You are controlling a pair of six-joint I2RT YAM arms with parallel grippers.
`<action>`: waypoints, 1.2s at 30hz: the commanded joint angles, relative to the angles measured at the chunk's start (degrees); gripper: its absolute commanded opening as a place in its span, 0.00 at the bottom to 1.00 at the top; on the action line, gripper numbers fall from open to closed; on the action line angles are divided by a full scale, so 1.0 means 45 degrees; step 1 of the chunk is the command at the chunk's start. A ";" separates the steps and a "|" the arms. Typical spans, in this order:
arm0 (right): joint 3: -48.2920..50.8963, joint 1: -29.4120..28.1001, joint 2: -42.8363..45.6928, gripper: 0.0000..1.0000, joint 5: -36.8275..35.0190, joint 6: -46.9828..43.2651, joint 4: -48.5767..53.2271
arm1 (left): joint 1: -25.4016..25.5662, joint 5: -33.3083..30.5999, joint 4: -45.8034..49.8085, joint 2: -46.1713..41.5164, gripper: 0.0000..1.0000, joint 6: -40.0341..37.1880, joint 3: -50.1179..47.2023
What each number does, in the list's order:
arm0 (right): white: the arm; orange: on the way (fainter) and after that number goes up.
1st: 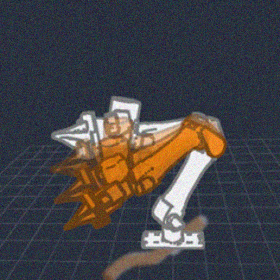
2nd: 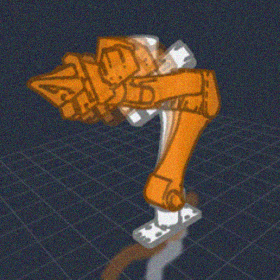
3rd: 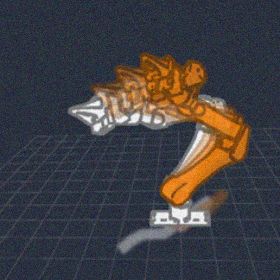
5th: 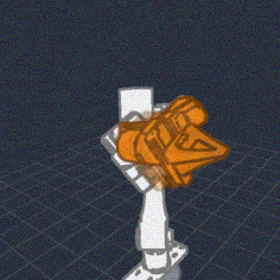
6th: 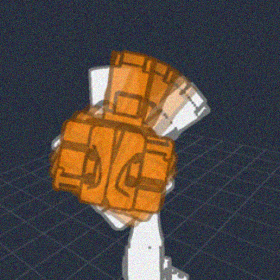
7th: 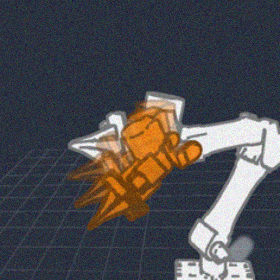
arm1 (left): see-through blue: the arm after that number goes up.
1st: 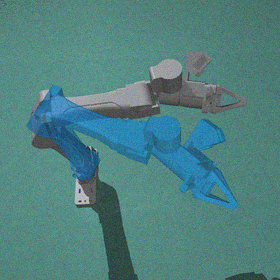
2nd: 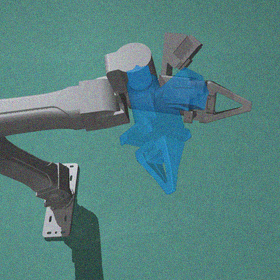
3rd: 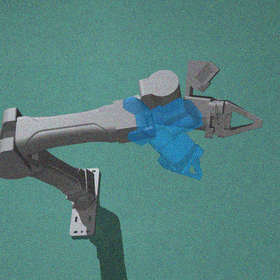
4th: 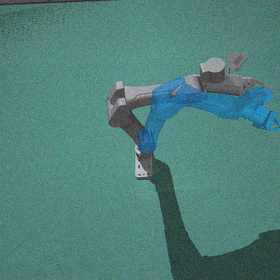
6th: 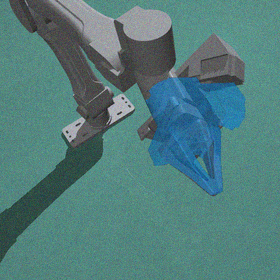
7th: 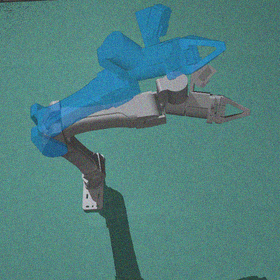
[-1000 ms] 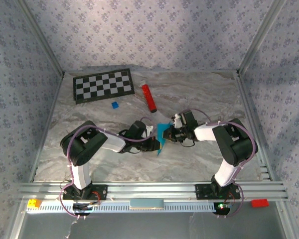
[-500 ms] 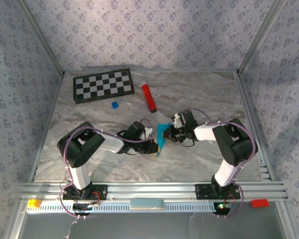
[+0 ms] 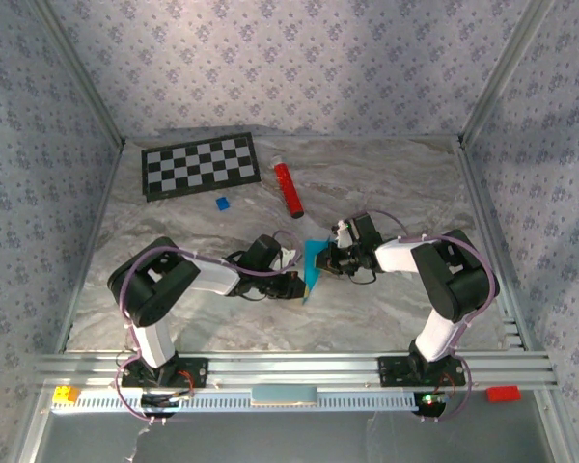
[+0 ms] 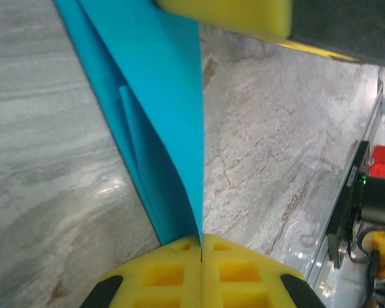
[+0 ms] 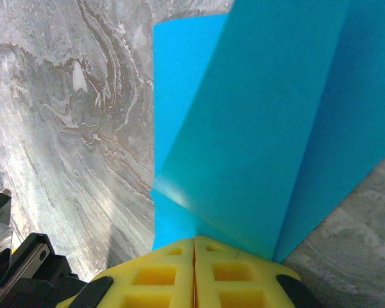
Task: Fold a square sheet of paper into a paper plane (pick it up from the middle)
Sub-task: Fold the wing for the fifth time at the center of the table.
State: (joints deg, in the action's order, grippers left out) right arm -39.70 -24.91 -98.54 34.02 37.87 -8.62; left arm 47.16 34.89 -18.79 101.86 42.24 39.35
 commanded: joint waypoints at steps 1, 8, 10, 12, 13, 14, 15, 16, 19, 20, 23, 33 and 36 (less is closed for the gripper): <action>0.0221 0.0031 -0.0512 0.09 -0.1411 -0.0310 0.1544 | 0.0375 0.0330 0.2916 0.0059 0.00 -0.0498 -0.0301; 0.0145 0.0025 -0.0524 0.09 -0.1494 -0.0309 0.1701 | 0.0547 -0.0299 0.3900 -0.0042 0.08 -0.0763 -0.0104; 0.0130 0.0008 -0.0534 0.09 -0.1491 -0.0309 0.1703 | 0.0617 -0.0427 0.4135 -0.0096 0.08 -0.0869 -0.0071; 0.0124 0.0012 -0.0547 0.09 -0.1510 -0.0309 0.1721 | 0.0671 -0.0450 0.4175 -0.0135 0.04 -0.0855 -0.0074; 0.0122 0.0016 -0.0552 0.09 -0.1505 -0.0309 0.1737 | 0.0690 -0.0438 0.4218 -0.0123 0.02 -0.0890 -0.0064; 0.0101 0.0014 -0.0563 0.09 -0.1527 -0.0311 0.1721 | 0.0712 -0.0449 0.4261 -0.0105 0.02 -0.0909 -0.0060; 0.0107 0.0022 -0.0565 0.09 -0.1535 -0.0309 0.1706 | 0.0734 -0.0497 0.4325 -0.0097 0.03 -0.0926 -0.0066; 0.0102 0.0009 -0.0583 0.09 -0.1540 -0.0309 0.1715 | 0.0733 -0.0525 0.4377 -0.0113 0.06 -0.0916 -0.0064; 0.0055 0.0003 -0.0604 0.09 -0.1506 -0.0309 0.1744 | 0.0765 -0.0547 0.4411 -0.0235 0.09 -0.0901 -0.0168; 0.0066 -0.0011 -0.0619 0.09 -0.1521 -0.0309 0.1774 | 0.0752 -0.0566 0.4430 -0.0280 0.09 -0.0877 -0.0219; 0.0051 -0.0012 -0.0617 0.09 -0.1506 -0.0309 0.1770 | 0.0751 -0.0591 0.4308 -0.0467 0.01 -0.0819 -0.0461; 0.0014 -0.0037 -0.0585 0.09 -0.1562 -0.0309 0.1858 | 0.0761 -0.0455 0.4175 -0.0599 0.06 -0.0778 -0.0673; 0.0011 -0.0041 -0.0597 0.09 -0.1575 -0.0309 0.1872 | 0.0761 -0.0448 0.4090 -0.0755 0.03 -0.0755 -0.0827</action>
State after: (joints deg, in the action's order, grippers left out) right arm -40.66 -25.17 -98.67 33.36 37.85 -6.81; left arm 49.30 30.81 -11.03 98.50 39.00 39.31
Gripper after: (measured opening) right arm 0.087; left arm 0.045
